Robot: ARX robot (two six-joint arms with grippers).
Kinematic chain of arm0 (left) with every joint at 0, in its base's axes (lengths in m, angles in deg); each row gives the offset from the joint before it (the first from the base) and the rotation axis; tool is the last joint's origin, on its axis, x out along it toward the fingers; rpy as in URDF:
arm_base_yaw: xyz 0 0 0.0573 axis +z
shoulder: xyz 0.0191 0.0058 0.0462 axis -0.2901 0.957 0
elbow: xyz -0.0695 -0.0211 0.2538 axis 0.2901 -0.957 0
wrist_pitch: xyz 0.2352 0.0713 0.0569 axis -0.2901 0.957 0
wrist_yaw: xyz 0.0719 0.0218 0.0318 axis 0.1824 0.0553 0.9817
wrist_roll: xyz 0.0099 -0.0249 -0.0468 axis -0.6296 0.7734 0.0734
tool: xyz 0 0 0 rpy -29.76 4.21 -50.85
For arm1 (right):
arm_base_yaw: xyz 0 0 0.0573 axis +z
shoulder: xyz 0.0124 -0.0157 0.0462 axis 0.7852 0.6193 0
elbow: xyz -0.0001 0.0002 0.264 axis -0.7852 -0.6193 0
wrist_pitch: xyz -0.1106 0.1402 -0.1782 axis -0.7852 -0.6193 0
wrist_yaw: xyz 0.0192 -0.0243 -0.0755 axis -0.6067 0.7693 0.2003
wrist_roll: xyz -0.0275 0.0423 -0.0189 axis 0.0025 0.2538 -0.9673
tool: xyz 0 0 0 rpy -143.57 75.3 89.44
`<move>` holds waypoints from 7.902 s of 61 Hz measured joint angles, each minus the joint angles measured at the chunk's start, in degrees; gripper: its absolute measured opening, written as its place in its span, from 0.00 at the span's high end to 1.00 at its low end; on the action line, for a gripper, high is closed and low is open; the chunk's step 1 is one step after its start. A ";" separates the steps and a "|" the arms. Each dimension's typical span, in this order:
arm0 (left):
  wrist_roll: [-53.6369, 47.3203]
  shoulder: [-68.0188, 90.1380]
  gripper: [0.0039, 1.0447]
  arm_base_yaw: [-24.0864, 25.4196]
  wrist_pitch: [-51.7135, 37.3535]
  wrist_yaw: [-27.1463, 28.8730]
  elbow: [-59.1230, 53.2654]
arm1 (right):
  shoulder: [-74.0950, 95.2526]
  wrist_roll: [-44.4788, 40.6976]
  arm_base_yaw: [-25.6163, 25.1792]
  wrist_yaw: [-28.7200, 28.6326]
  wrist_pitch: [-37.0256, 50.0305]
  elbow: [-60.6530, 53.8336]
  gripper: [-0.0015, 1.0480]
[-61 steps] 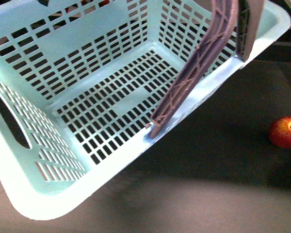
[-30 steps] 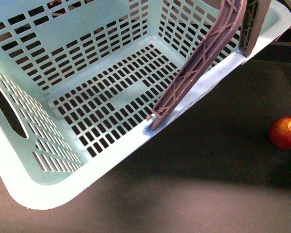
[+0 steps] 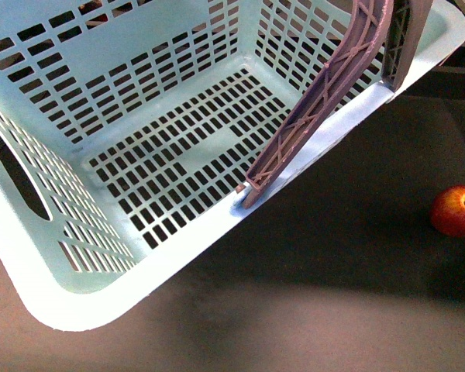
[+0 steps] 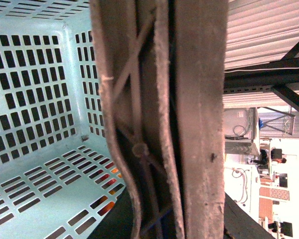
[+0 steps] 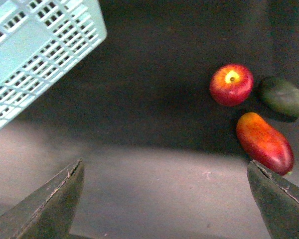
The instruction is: Pick apple with right arm and hold basket with left
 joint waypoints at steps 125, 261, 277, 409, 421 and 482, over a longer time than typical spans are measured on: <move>-0.07 0.11 0.84 0.00 0.00 -0.22 0.00 | 107.25 -13.16 -3.28 12.02 17.59 64.85 0.08; -0.46 0.13 0.84 0.07 0.00 0.28 0.00 | 49.62 1.66 27.06 6.05 24.85 38.82 0.08; -0.37 0.55 0.84 0.02 0.04 0.13 0.00 | 40.87 3.91 18.80 9.29 25.49 34.27 0.08; -0.22 0.55 0.84 -0.02 0.02 -0.20 0.00 | -21.51 2.12 9.14 11.56 23.08 -9.53 0.98; -0.22 0.55 0.84 -0.02 0.02 -0.20 0.00 | -24.92 2.12 9.14 11.56 19.71 -9.53 0.98; -0.22 0.55 0.84 -0.02 0.00 -0.20 0.00 | -34.80 2.10 9.14 11.56 9.53 -9.51 0.10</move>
